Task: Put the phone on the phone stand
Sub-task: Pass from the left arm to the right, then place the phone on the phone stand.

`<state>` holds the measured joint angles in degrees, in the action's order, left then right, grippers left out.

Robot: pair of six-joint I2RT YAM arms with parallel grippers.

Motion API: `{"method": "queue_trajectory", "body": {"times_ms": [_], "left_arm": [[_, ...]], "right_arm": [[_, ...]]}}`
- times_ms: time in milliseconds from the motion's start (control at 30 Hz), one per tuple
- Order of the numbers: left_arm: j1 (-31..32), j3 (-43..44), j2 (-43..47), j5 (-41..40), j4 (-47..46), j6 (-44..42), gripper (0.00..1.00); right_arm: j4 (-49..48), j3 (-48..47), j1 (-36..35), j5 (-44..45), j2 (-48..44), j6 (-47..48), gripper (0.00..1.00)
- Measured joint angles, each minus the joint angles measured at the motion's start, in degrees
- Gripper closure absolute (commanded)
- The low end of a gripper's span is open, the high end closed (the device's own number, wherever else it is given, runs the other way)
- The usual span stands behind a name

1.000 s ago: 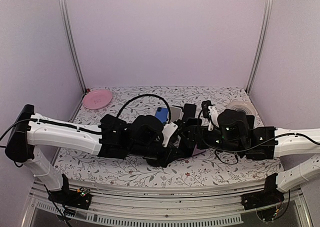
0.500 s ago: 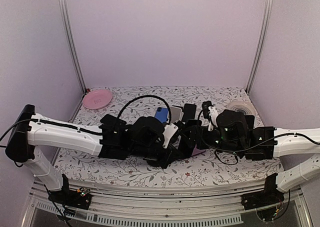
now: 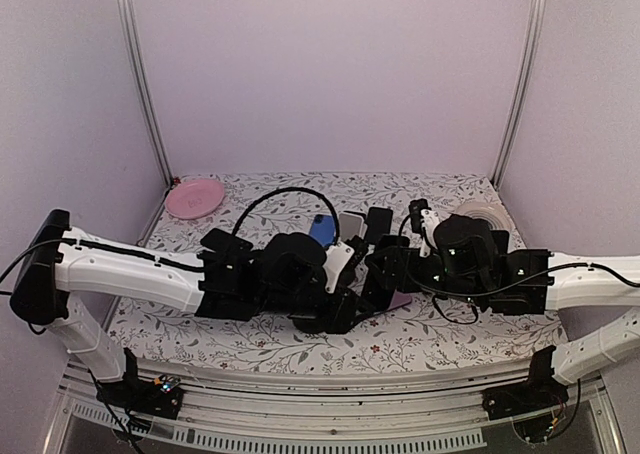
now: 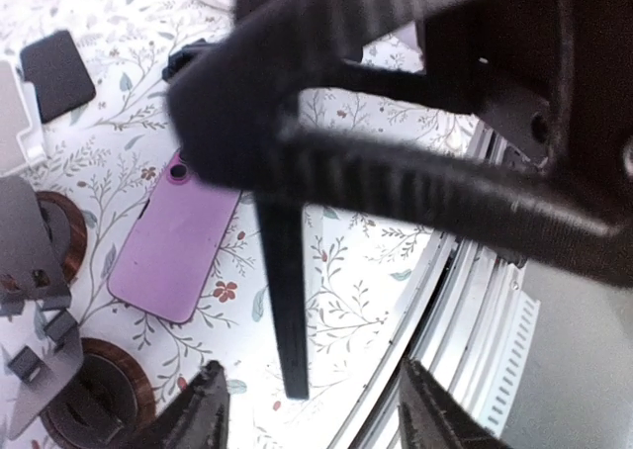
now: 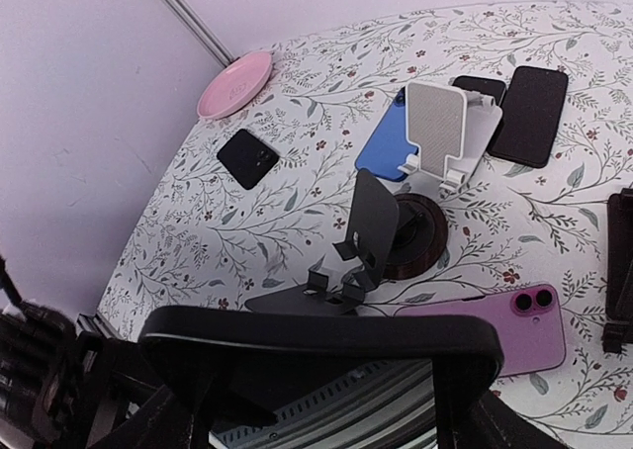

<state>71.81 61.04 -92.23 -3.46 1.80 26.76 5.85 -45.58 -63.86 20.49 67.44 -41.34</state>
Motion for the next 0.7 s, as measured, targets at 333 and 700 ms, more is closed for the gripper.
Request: {"method": "queue_trajectory", "body": {"times_ms": [333, 700], "left_arm": [[-1.29, -8.26, 6.19, -2.47, -2.80, 2.23, 0.03], [-3.89, -16.44, 17.68, -6.71, -6.12, 3.41, 0.03]], "right_arm": [[2.40, 0.00, 5.73, 1.70, -3.15, 4.50, 0.67], [3.13, 3.45, 14.38, 7.39, -5.27, 13.99, 0.67]]}}
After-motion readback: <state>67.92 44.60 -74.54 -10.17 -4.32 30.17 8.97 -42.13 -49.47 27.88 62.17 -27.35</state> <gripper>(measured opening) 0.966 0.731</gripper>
